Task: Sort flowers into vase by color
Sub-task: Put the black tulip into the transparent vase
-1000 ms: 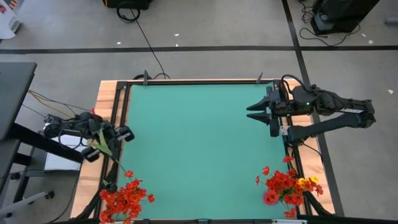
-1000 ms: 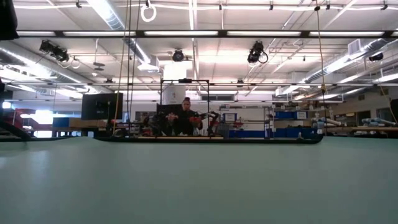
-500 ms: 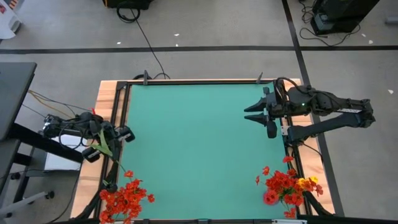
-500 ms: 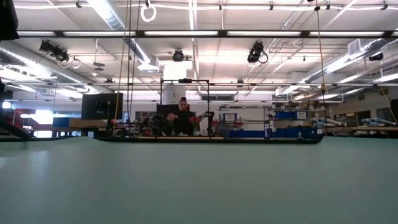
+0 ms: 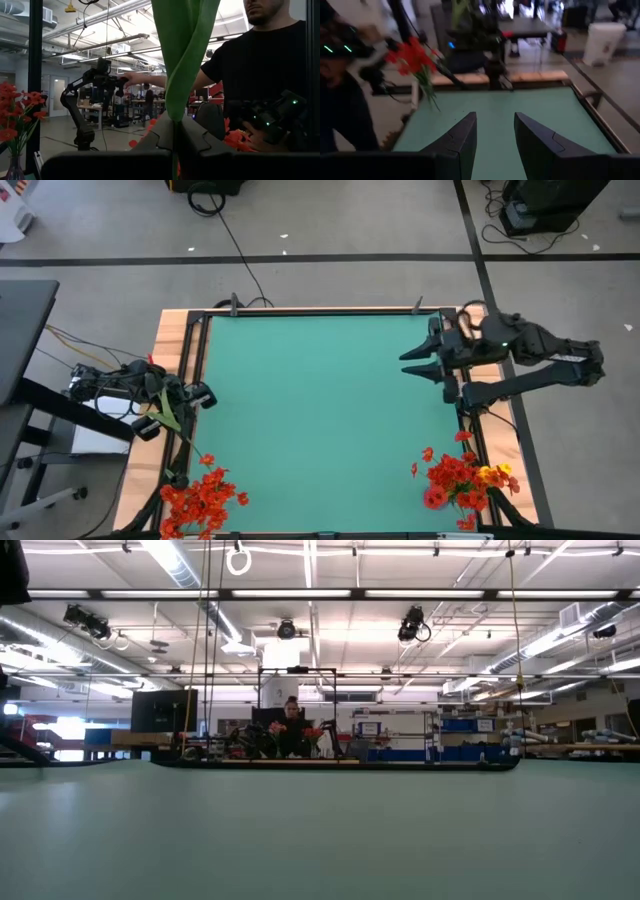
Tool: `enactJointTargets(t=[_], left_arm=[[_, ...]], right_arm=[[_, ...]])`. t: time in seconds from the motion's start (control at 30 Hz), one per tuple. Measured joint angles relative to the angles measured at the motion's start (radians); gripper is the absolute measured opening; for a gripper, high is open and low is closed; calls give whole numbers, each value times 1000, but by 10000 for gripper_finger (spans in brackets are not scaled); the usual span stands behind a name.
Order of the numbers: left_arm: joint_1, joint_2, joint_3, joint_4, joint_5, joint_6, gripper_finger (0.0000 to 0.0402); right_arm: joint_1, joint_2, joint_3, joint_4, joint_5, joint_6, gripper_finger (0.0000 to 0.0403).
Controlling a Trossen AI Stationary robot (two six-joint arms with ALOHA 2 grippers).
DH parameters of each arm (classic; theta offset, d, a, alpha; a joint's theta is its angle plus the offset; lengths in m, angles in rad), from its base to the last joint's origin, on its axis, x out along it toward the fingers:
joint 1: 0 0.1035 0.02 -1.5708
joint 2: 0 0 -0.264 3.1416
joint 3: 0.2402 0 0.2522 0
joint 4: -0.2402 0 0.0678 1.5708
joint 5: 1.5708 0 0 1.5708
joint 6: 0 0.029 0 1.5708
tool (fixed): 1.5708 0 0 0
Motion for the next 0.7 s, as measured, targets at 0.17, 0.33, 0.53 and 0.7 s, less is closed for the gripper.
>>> enactJointTargets(t=[0.17,0.33,0.53,0.7], left_arm=[[0,0,0,0,2,0,11],[0,0,0,0,11,0,11],[0,0,0,3,21,-26,11],[-14,0,0,45,55,-36,11]], right_arm=[[0,-27,0,44,11,-8,140],[0,-22,0,35,19,-9,140],[0,-12,0,38,19,17,140],[0,-8,0,39,19,31,140]])
